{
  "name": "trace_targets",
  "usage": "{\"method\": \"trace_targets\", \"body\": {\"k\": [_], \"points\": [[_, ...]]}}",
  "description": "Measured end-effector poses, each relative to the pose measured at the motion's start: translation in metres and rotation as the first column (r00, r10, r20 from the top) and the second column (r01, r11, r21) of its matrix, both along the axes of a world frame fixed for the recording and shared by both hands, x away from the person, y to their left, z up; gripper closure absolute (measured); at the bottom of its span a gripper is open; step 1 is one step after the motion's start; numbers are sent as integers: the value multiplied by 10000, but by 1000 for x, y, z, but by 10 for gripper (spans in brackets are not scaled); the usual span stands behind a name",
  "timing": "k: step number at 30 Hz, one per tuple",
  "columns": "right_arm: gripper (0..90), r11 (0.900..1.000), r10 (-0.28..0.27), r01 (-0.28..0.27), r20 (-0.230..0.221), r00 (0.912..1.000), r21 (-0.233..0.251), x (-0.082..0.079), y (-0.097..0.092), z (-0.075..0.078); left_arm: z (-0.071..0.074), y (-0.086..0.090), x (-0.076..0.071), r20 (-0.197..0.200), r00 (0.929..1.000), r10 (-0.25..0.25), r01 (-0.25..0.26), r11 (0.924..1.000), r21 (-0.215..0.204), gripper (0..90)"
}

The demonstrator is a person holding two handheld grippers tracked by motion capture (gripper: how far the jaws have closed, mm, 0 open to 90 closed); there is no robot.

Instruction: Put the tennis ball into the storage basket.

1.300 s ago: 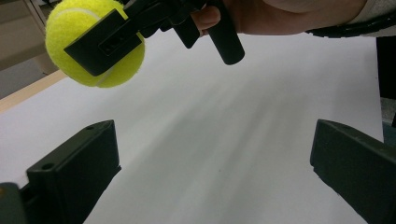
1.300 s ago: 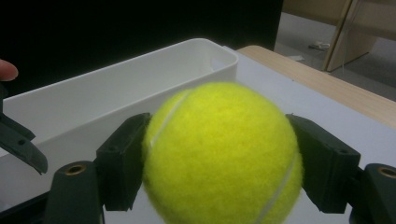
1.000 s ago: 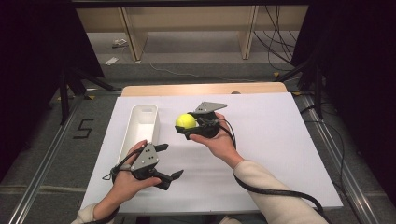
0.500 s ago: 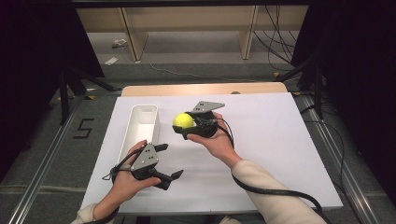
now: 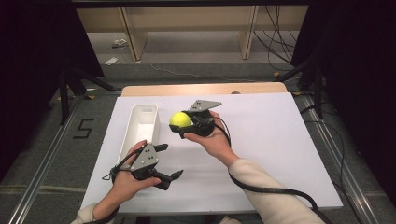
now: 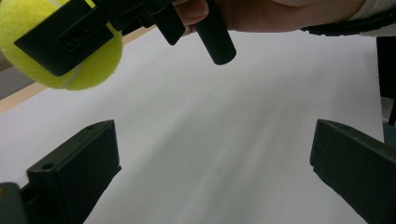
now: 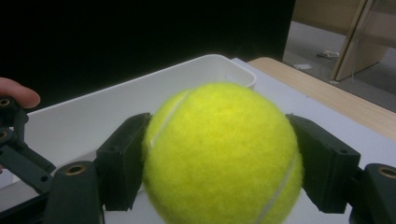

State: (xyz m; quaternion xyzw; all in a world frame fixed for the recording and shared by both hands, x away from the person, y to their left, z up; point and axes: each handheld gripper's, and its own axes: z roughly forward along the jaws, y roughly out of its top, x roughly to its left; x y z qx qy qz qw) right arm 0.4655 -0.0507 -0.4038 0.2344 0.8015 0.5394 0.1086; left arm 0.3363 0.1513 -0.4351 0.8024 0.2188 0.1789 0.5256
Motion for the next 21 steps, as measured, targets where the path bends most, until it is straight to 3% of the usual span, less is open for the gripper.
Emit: {"method": "trace_targets", "body": {"k": [21], "points": [[266, 9999, 99, -99, 50, 9999, 19, 0, 10, 4, 0, 0, -1, 20, 10000, -15, 15, 10000, 4, 9]]}}
